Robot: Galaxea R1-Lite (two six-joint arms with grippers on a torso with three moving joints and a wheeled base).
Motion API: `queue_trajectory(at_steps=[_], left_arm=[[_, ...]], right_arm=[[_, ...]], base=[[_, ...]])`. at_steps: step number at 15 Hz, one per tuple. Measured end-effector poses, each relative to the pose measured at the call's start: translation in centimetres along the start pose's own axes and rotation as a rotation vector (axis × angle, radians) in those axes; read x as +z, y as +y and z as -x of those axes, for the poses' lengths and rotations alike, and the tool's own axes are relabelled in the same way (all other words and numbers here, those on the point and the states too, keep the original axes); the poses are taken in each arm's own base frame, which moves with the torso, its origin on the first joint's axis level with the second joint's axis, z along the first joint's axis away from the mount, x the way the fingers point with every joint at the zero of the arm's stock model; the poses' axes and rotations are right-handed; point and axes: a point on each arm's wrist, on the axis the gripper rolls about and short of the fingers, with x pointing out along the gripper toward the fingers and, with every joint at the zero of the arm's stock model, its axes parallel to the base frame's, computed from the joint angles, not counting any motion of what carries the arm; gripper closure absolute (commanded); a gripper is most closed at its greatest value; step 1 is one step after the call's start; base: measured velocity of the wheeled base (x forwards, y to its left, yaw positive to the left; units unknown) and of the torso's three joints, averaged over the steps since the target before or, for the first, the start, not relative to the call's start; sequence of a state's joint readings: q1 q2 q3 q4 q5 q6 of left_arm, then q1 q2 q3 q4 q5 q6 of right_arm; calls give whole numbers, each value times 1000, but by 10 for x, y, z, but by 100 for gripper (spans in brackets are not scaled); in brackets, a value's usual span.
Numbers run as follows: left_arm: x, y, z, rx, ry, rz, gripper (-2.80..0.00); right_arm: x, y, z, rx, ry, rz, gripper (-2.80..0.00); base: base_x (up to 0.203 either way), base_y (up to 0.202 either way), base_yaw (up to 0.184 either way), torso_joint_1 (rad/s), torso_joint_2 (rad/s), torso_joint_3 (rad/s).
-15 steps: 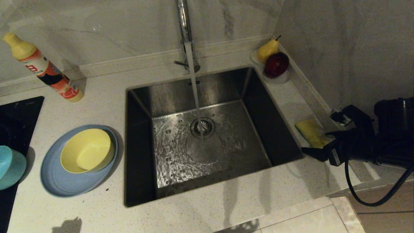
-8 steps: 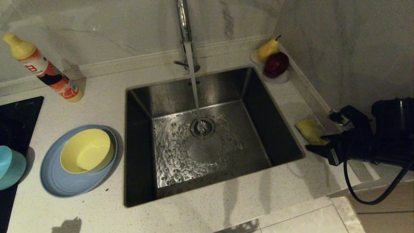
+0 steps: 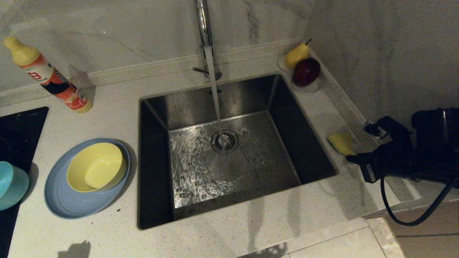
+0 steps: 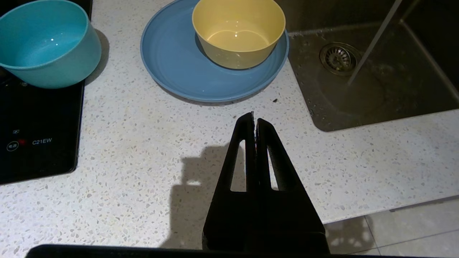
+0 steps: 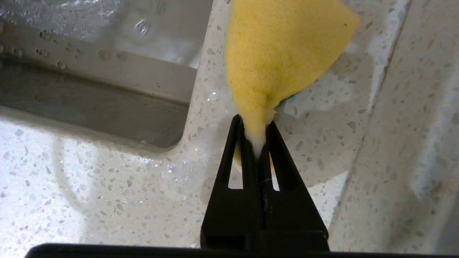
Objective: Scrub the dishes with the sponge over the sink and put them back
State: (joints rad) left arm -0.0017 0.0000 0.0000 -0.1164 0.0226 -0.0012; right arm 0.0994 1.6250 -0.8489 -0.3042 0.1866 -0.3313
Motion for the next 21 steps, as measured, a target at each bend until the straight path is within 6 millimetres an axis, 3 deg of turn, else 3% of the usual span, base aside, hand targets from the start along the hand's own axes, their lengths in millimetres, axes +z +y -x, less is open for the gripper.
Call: queue_trajectory(at_steps=[5,8,12,15,18,21], left_arm=[[0,0,0,0,0,0,0],[0,0,0,0,0,0,0],[0,0,0,0,0,-1,0],[0,0,0,0,0,0,0],[0,0,0,0,-1,0,0],[0,0,0,0,0,0,0]], right_arm=[[10,5,21,4,-35,2,0],[24,21,56,63,-49,0,0],[47,64,114,238,-75,-53,0],[51,85,144,318,-57,-140,0],[51,98,159,400,-54,-230,0],[47,104,160,432,-33,-234,0]], base=[[0,0,0,0,0,0],[0,0,0,0,0,0],[0,0,0,0,0,0],[0,0,0,0,0,0],[0,0,0,0,0,0],[0,0,0,0,0,0]])
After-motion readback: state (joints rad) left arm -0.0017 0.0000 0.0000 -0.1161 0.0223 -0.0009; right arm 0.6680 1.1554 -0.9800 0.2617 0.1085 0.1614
